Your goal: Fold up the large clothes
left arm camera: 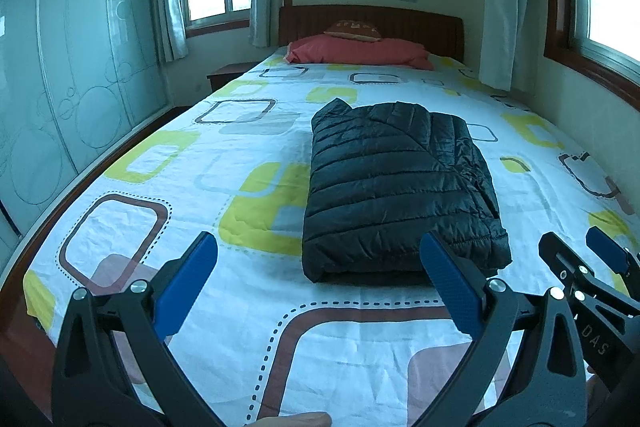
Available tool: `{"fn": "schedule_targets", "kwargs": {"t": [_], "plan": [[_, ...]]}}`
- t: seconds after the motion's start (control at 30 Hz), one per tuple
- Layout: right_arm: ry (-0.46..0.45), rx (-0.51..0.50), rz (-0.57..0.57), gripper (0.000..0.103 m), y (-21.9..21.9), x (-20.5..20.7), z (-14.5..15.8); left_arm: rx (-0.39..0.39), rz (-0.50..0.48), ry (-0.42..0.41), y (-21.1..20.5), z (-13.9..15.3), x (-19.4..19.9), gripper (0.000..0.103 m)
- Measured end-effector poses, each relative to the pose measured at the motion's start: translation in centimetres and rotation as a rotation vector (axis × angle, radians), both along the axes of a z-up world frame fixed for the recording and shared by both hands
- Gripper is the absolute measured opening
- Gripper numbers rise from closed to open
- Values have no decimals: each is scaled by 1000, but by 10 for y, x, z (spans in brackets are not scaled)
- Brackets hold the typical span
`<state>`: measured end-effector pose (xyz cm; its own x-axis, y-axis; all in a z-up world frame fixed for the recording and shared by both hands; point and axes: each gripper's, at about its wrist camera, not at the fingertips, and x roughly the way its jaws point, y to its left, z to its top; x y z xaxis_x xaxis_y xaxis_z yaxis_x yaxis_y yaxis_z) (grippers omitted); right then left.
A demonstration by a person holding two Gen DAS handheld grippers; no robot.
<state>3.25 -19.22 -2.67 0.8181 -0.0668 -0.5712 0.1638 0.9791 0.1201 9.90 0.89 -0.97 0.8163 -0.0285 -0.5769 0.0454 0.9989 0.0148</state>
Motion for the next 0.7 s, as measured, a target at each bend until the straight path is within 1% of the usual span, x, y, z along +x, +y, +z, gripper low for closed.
{"fn": "schedule_targets", "kwargs": {"t": [0.2,0.33,0.47,0.53,0.6,0.63,0.7], "plan": [[6,2,1,74,1,0,-2,-21,3,3,0,-1,4,101],[13,3,5,74,0,2,-4,-20,-7,-13,-2,-1,4,101],[18,3,7,74,-1,6,-7,-16,-13,-4,-4,-1,7,101],[20,3,7,74,-3,7,-9,-28,-14,-20,-5,-1,8,101],[21,3,3,74,-7,8,-12,-32,38,-38,-1,-4,13,101],[27,3,-3,74,-11,10,-15,-35,47,-33,1,-7,16,101],[37,-3,-19,85,-21,13,-20,-35,58,33,11,-23,35,101]]}}
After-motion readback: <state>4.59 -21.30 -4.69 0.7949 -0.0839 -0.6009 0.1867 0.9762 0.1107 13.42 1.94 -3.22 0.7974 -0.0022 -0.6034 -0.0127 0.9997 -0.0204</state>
